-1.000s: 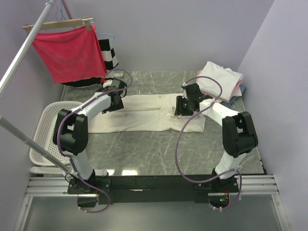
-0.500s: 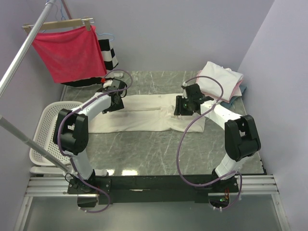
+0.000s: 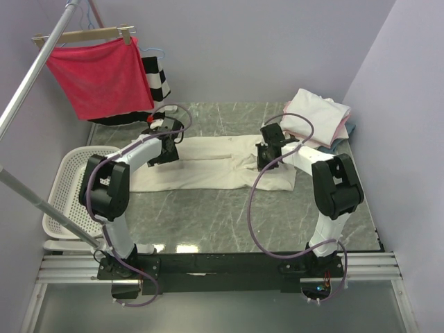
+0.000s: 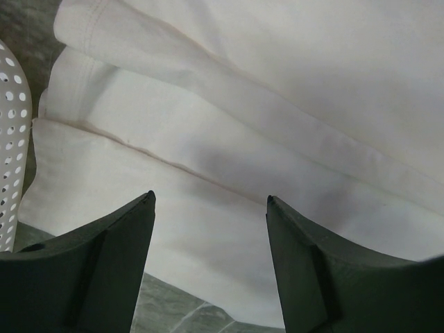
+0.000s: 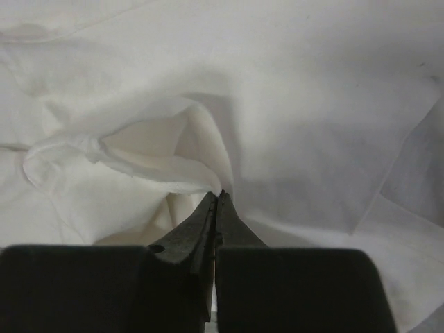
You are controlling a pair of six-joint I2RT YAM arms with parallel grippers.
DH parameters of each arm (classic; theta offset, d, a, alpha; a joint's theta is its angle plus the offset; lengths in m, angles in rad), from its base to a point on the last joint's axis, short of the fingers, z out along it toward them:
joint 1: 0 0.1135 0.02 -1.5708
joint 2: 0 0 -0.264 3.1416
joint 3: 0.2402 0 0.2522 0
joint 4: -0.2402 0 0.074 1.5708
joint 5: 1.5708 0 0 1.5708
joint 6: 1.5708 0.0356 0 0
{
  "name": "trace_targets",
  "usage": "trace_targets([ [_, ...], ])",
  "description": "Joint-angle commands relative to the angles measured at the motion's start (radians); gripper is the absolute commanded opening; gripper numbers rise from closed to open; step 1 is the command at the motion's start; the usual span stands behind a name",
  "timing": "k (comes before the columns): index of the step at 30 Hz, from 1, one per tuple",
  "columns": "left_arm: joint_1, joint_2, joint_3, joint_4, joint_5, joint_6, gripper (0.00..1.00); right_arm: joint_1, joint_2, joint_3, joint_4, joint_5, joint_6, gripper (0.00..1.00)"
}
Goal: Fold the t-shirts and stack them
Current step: Fold the tshirt
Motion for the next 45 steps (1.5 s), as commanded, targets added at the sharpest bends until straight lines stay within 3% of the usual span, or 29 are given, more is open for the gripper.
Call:
trace_targets([
  [1,-0.003,0.017,-0.002,0.014,-0.022,0.021,0.71,0.004,-0.044,0.086,-0.023,0.122,-0.034,0.0],
  [8,-0.003,0.027,-0.006,0.021,-0.028,0.04,0.7,0.004,0.006,0.279,-0.132,0.279,-0.106,0.0],
  [16,-0.003,0.057,-0.006,0.023,-0.017,0.058,0.71,0.007,0.16,0.46,-0.245,0.331,-0.146,0.0],
  [17,-0.003,0.06,-0.006,0.021,-0.015,0.058,0.71,0.007,0.173,0.476,-0.262,0.339,-0.144,0.14],
  [19,-0.003,0.064,-0.008,0.021,-0.02,0.058,0.71,0.007,0.206,0.494,-0.271,0.395,-0.134,0.23],
  [21,-0.003,0.063,-0.012,0.021,-0.025,0.058,0.71,0.007,0.186,0.474,-0.245,0.428,-0.122,0.38],
  [24,-0.003,0.058,-0.014,-0.006,-0.072,0.035,0.72,0.006,0.117,0.413,-0.21,0.472,-0.088,0.45],
  [31,0.003,0.017,-0.098,-0.014,-0.094,-0.014,0.73,-0.028,-0.015,0.195,-0.143,0.339,0.026,0.53],
  [37,0.013,-0.023,-0.186,-0.003,-0.097,-0.057,0.74,-0.158,-0.05,0.019,0.023,0.014,0.13,0.54],
  [45,0.031,-0.052,-0.224,0.023,-0.08,-0.06,0.74,-0.226,0.011,-0.027,0.255,-0.212,0.168,0.55],
])
